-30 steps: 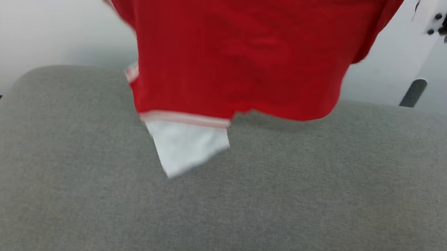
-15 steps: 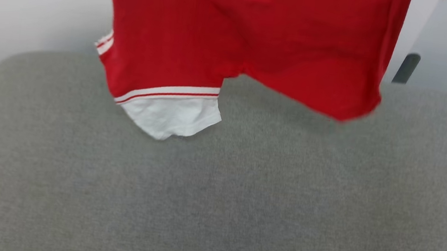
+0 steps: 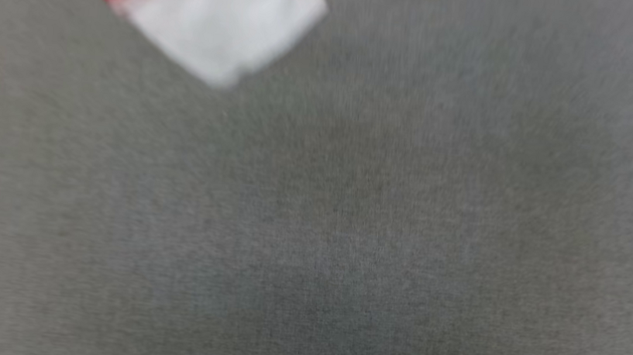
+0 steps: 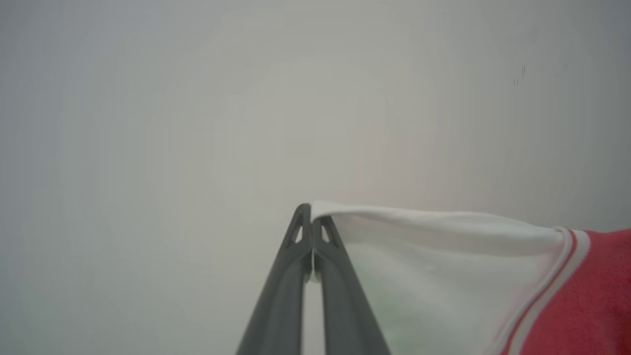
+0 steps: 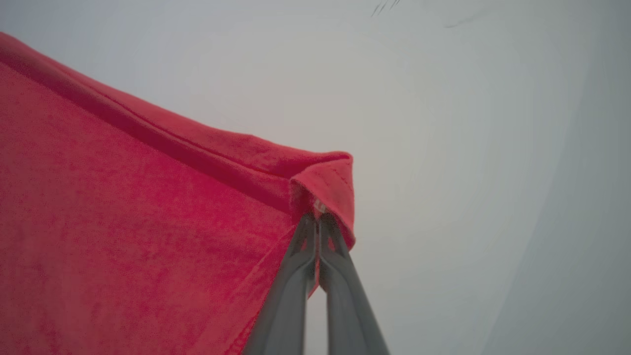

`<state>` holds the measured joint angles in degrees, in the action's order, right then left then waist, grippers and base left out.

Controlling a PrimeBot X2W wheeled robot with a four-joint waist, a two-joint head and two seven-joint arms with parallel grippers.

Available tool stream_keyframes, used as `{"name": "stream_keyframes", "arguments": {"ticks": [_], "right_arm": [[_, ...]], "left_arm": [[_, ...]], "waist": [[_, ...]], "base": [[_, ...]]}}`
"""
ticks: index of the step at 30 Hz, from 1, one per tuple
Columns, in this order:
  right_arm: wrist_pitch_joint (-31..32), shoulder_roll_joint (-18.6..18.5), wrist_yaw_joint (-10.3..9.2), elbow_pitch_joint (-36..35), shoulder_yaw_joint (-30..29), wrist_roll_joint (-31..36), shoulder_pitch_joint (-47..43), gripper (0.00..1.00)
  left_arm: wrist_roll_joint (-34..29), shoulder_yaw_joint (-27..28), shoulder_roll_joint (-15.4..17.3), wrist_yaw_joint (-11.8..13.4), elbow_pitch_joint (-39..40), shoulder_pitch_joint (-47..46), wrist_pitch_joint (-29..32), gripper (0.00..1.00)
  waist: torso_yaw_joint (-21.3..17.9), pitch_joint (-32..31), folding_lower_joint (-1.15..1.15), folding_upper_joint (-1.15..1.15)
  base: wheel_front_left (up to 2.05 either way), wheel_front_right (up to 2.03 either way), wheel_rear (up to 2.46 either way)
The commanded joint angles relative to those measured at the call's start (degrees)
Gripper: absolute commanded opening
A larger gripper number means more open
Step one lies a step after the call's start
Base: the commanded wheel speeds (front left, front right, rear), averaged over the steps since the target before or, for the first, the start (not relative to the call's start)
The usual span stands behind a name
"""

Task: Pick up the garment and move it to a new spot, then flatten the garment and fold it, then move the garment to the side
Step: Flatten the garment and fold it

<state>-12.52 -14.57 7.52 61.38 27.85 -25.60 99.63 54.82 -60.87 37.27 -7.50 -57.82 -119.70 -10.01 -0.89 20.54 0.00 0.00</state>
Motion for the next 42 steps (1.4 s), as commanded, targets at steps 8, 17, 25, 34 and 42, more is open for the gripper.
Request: {"name": "stream_keyframes", "arguments": {"ticks": [8,17,25,34,42], "right_arm": [[-2.56,-1.39,-0.05,-7.88,-12.31,17.94,1.8,0.0],[-2.62,3.47,-0.05,-11.87,-23.49,31.97,-6.91,0.0],[-2.63,5.67,-0.05,-9.95,-23.31,33.46,-11.05,0.0],[-2.63,2.55,-0.05,-11.12,-15.73,23.51,-17.73,0.0],[-0.95,-4.4,-0.06,-16.99,-5.65,5.79,-32.52,0.0]], "left_arm": [[-3.07,2.39,-3.48,0.06,2.74,-7.72,-5.08,0.0],[-8.22,15.82,-5.86,0.12,9.44,4.74,-5.09,0.0],[-10.49,21.29,-9.13,0.07,11.08,18.13,-5.08,0.0],[-1.46,9.9,-8.74,0.06,14.43,28.08,-1.74,0.0],[7.09,-1.12,-2.34,0.07,25.17,40.03,3.73,0.0]], "waist": [[0.33,22.33,0.0,0.0],[4.59,27.23,0.0,0.0],[6.89,25.02,0.0,0.0],[8.69,17.83,0.0,0.0],[9.34,8.06,0.0,0.0]], "base": [[0.0,0.0,0.0],[0.0,0.0,0.0],[0.0,0.0,0.0],[0.0,0.0,0.0],[0.0,0.0,0.0]]}}
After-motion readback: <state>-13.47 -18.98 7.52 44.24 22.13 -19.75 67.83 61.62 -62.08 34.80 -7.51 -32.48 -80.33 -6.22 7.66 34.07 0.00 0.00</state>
